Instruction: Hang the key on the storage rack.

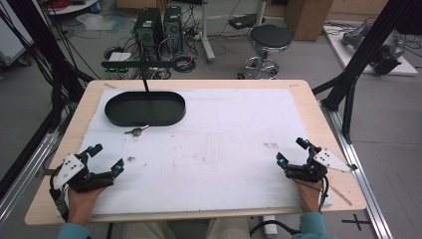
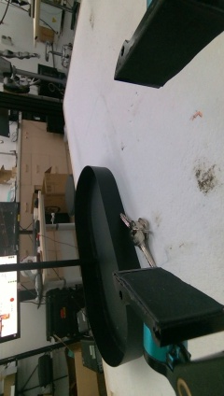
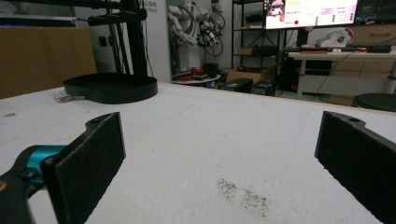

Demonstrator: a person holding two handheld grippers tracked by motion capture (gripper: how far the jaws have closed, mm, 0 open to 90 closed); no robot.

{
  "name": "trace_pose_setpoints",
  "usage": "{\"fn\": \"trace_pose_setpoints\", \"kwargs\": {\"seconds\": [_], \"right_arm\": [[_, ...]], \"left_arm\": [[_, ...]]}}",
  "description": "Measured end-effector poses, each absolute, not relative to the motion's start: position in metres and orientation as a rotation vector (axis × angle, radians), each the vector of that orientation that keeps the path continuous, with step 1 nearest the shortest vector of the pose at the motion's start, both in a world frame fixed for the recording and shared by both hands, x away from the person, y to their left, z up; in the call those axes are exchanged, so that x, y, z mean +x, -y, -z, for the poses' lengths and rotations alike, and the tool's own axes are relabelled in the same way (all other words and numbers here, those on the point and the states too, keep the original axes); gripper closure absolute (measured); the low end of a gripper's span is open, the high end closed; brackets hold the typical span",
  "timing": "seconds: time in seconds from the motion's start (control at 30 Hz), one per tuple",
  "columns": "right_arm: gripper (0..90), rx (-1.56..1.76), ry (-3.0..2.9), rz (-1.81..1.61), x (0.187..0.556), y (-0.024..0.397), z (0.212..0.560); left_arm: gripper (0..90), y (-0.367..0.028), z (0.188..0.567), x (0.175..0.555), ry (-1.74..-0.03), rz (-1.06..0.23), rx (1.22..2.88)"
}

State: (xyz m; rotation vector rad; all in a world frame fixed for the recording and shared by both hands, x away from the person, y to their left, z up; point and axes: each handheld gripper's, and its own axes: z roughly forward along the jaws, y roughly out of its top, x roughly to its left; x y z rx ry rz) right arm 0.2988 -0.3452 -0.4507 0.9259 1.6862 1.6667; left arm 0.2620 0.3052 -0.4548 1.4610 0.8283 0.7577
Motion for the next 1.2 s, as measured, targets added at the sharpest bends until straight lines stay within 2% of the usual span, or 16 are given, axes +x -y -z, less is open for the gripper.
{"fn": "trace_pose_setpoints", "kwargs": {"seconds": [0.73,0.93,1.2], "right_arm": [[0.8,0.929,-1.694,-1.642,0.299,0.343,0.45],[0.8,0.944,-1.7,-1.64,0.3,0.344,0.45],[0.8,0.946,-1.701,-1.64,0.3,0.344,0.45]], "left_arm": [[5.6,-0.305,0.454,0.264,-0.839,-0.748,1.463],[5.7,-0.304,0.451,0.265,-0.809,-0.748,1.54],[5.7,-0.309,0.408,0.28,-0.812,-0.73,1.621]]}}
